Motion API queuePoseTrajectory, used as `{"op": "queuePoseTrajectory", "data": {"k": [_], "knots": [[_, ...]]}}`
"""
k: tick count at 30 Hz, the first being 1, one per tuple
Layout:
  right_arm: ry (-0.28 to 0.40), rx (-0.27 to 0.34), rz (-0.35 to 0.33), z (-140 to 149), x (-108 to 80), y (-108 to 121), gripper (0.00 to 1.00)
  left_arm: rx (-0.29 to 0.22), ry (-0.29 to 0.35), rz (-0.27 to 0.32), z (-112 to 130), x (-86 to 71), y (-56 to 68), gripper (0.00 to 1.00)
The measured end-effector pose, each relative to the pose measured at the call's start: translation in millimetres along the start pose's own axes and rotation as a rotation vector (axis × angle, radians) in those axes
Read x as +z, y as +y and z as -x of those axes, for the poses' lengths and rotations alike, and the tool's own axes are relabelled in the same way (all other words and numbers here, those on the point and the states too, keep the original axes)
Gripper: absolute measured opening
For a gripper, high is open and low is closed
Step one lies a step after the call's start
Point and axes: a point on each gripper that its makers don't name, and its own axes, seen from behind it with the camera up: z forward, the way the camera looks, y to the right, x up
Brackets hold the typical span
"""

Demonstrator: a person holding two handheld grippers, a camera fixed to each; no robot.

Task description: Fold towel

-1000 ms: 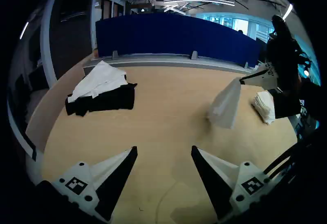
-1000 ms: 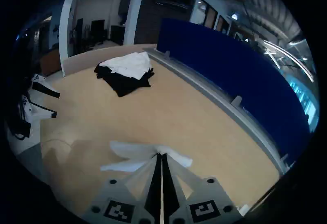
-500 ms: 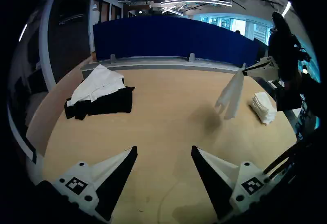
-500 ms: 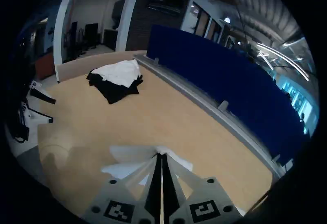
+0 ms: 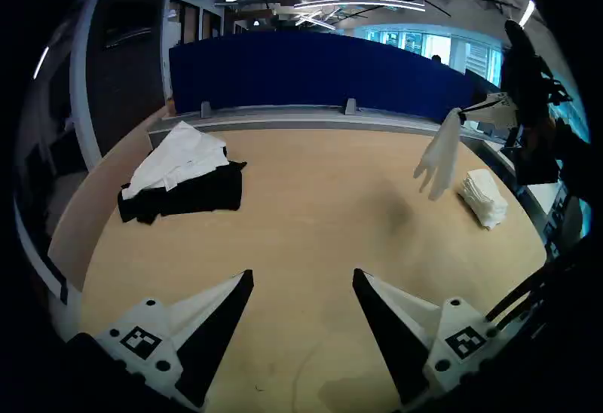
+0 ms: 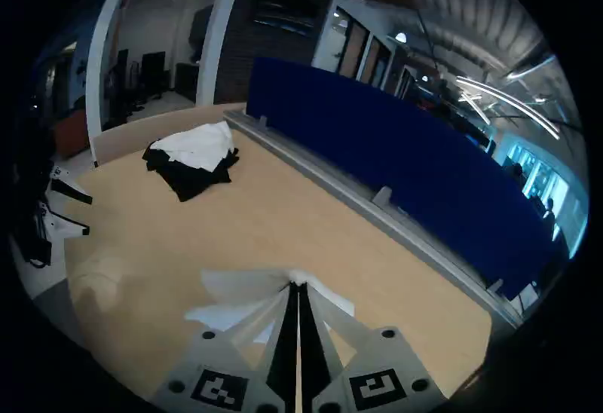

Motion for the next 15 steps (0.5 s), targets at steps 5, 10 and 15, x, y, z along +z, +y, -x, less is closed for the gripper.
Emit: {"op": "queuePoseTrajectory", "data": {"k": [5,10,15], "knots": [[-0.002,0.006,0.037,4.4,-10.6,30.0,0.04,-0.001,-0.002,-0.001,0.5,1.4,0.3,0.98],[-0.013,0.004,0.077,12.3,-21.1,60.3,0.04,0.006,-0.008,-0.003,1.8,2.1,0.3,0.98],[-0.026,0.004,0.114,19.8,-29.8,89.4,0.04,0.016,-0.013,-0.005,3.0,2.7,1.0,0.98]]}}
